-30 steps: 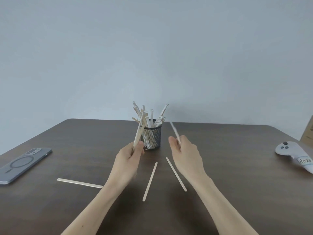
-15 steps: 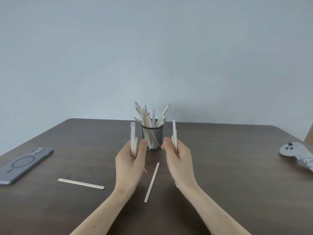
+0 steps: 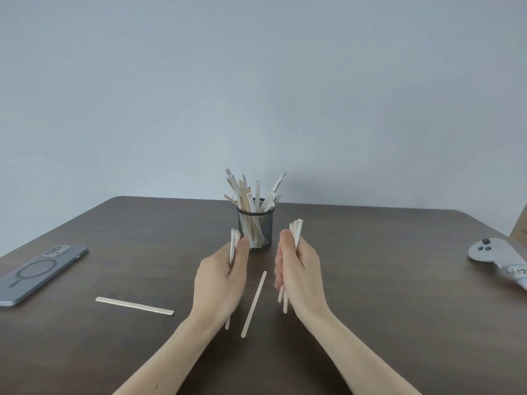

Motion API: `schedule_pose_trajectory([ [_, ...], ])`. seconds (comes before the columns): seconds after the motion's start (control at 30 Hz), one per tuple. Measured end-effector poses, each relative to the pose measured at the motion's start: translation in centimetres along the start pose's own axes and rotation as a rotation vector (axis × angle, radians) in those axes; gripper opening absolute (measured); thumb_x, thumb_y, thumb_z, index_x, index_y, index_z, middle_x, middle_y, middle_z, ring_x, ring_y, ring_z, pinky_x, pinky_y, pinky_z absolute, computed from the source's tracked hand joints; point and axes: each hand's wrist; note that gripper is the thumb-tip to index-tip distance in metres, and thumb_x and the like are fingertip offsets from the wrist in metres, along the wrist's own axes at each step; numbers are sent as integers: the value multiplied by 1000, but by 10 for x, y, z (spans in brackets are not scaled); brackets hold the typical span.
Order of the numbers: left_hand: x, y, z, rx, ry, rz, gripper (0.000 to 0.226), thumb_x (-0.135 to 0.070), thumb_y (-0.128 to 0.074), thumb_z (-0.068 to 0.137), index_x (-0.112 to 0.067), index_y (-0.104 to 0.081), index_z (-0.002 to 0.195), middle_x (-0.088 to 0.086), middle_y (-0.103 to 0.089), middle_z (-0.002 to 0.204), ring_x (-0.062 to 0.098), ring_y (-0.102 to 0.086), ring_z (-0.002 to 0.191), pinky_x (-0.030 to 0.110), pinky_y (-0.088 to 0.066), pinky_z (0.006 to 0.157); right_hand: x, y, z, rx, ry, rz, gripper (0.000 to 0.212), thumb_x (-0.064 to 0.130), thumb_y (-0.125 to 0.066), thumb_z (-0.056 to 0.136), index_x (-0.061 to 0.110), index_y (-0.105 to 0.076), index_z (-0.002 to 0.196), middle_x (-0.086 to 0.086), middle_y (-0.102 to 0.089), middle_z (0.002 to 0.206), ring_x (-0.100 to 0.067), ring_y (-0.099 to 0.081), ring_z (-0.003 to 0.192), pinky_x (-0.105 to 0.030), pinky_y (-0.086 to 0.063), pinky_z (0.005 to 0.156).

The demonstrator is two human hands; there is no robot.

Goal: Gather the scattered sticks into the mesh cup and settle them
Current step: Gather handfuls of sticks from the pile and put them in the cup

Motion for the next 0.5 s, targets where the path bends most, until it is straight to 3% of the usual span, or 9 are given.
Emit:
schedule_pose_trajectory([
  [0.1,-8,8,2,-58,-89,258,55,-54,-27,103,-20,-31,60,3,-48,65,25,-51,58,36,-39,59,12,4,6,-20,65,-168,45,36,-39,108,13,-49,71,2,-48,63,-3,-48,52,-12,-41,56],
  [0.23,-32,18,22,15,-104,333,55,-57,-17,104,-23,-29,62,-2,-47,55,24,-48,58,38,-43,68,33,7,21,7,127,-515,52,49,-26,106,13,-52,78,0,-55,69,-16,-54,66,-35,-42,69],
  [0.37,-54,23,62,26,-142,220,56,-56,-30,104,-21,-29,60,-6,-39,47,22,-39,51,35,-33,57,70,3,47,22,196,-628,52,49,-24,106,14,-57,85,-2,-60,70,-28,-60,80,-39,-46,79],
  [0.43,-65,26,86,7,-187,149,55,-48,-40,104,-20,-26,59,-6,-34,39,21,-33,47,33,-27,52,86,0,68,-4,239,-591,54,48,-29,106,9,-60,88,-2,-60,69,-28,-60,77,-38,-45,75],
  [0.5,-76,28,112,-19,-235,117,56,-43,-46,103,-18,-23,58,-6,-30,37,19,-27,45,31,-24,50,99,-2,92,-26,247,-563,50,46,-33,106,11,-63,89,8,-55,65,-23,-57,74,-35,-40,71],
])
Point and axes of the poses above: each hand's wrist, its own z-axis towards the middle knuckle, its own y-axis out of the back of the hand, x = y × z
